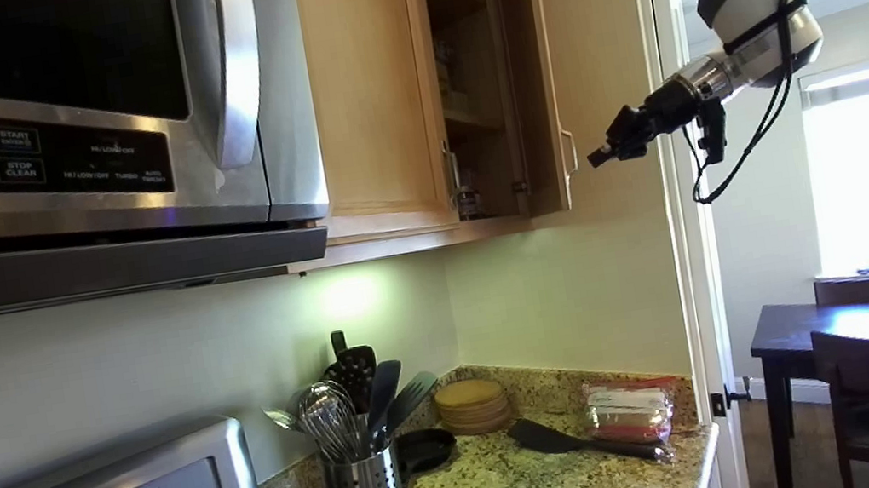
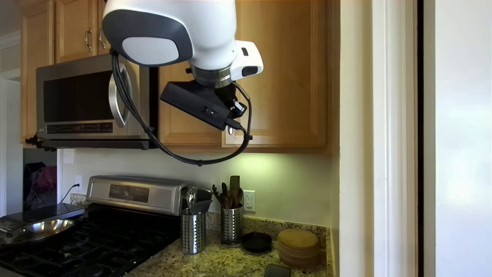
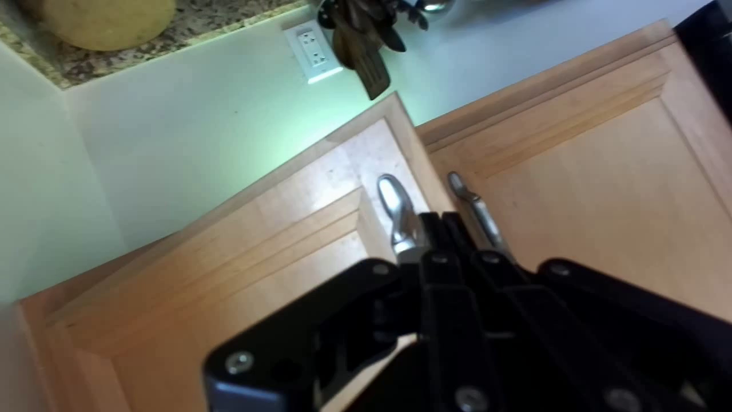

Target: Close the second cupboard drawer to the right of the microwave

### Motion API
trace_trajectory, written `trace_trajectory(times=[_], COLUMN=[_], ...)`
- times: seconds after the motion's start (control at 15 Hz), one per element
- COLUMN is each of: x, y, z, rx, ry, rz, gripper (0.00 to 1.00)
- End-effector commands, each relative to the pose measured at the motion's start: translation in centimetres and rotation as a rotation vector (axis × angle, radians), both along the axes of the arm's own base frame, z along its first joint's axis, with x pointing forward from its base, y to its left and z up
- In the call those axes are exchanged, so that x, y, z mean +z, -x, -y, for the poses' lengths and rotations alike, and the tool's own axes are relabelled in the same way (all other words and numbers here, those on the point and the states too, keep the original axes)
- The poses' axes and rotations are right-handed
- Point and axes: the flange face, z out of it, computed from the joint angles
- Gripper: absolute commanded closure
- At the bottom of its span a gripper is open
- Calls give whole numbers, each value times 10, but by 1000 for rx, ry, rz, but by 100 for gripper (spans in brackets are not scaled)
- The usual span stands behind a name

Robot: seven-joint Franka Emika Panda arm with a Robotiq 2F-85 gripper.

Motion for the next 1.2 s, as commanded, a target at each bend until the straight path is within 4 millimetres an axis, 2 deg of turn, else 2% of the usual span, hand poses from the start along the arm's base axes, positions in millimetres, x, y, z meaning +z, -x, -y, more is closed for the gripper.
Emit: trace_trajectory(times=[0.0, 0.27, 0.73, 0.93, 1.13], x=[9, 2, -45, -48, -43], y=[8, 7, 2, -4, -15], z=[-36, -49, -40, -44, -50], rx=[131, 154, -11, -53, -82], ry=[-27, 2, 98, 103, 130], rz=[26, -4, -95, -82, -69], gripper=[96, 96, 96, 96, 97])
